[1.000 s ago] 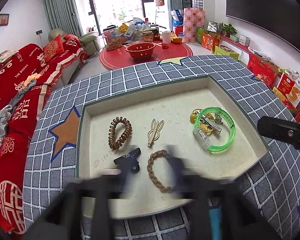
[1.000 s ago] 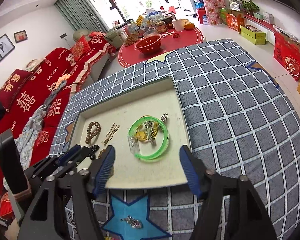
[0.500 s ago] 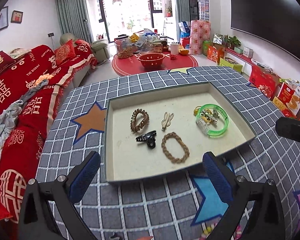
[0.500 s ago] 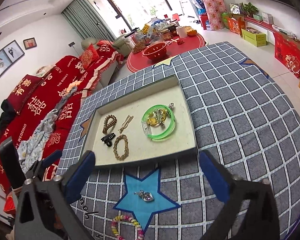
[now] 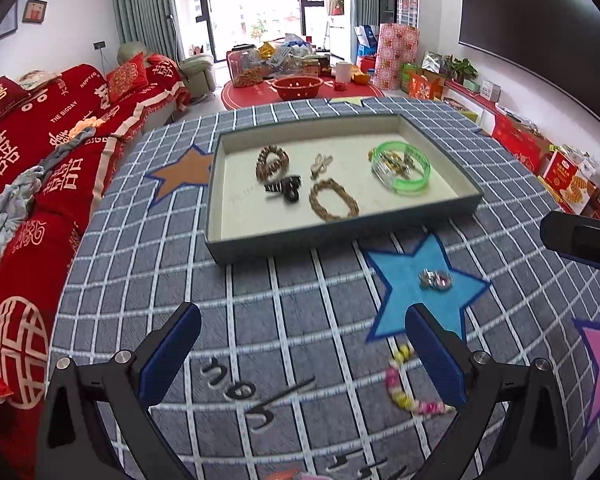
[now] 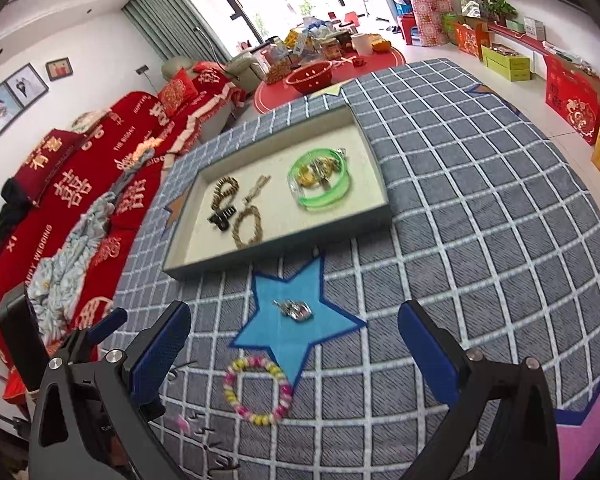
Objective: Organize jewelry
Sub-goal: 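Withdraw both tools from the tray toward the remaining jewelry, then grasp the pink-yellow bead bracelet with the left tool while the right grasps the heart pendant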
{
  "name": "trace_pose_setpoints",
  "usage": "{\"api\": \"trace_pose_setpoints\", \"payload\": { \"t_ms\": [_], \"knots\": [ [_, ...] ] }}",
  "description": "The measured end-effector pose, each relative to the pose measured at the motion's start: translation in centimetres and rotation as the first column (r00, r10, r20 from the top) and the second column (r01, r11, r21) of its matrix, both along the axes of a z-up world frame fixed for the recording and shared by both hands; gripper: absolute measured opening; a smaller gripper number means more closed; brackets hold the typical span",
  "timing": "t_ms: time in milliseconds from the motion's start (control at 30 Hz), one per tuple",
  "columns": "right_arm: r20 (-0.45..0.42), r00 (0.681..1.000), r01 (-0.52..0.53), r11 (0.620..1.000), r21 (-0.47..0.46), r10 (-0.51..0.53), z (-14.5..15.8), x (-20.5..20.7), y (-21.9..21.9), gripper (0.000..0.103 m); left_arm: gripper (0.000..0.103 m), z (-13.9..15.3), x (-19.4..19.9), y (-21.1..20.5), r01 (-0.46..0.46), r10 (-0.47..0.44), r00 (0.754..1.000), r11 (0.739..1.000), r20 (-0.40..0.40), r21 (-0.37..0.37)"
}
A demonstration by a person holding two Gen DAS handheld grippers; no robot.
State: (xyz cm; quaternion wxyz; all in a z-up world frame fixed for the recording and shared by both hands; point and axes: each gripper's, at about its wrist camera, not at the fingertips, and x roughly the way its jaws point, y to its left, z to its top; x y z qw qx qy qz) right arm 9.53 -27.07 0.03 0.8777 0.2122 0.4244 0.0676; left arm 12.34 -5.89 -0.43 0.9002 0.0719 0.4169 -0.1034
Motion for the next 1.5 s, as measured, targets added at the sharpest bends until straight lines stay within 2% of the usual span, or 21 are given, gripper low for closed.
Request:
{"api": "trace_pose_setpoints", "payload": {
  "t_ms": [400, 567, 633, 833, 1233, 1500],
  "knots": [
    [-0.075, 0.997, -0.008, 0.999, -0.035, 0.005, -2.3, -2.6, -0.6, 0.103, 0.103, -2.0, -2.5, 0.2, -0.022, 0.022, 0.998, 1.0, -0.051, 0.003],
    [-0.106, 0.994, -0.028, 0.998, -0.049, 0.022, -3.6, -3.4, -0.2, 0.103, 0.103, -3.6, -2.8, 1.1, -0.042, 0.038, 0.993, 0.999, -0.113, -0.033],
    [-0.117, 0.993, -0.04, 0.997, -0.062, 0.033, -4.1, -3.6, 0.1, 0.103, 0.103, -4.1, -3.0, 1.0, -0.025, 0.017, 0.99, 0.998, -0.139, -0.055],
    [-0.139, 0.989, -0.064, 0.995, -0.081, 0.053, -5.1, -3.7, 0.8, 0.103, 0.103, -4.6, -3.5, -0.1, -0.01, 0.001, 0.99, 0.998, -0.144, -0.061],
    [-0.151, 0.981, -0.153, 0.97, -0.188, 0.126, -5.2, 1.8, 2.4, 0.103, 0.103, -5.5, -2.7, -1.7, -0.03, 0.024, 0.987, 0.999, -0.161, -0.04],
    [-0.163, 0.967, -0.228, 0.951, -0.208, 0.196, -5.9, 4.2, 4.1, 0.09, 0.103, -5.6, -2.5, -2.0, -0.026, 0.023, 0.988, 1.0, -0.15, -0.017]
  ]
}}
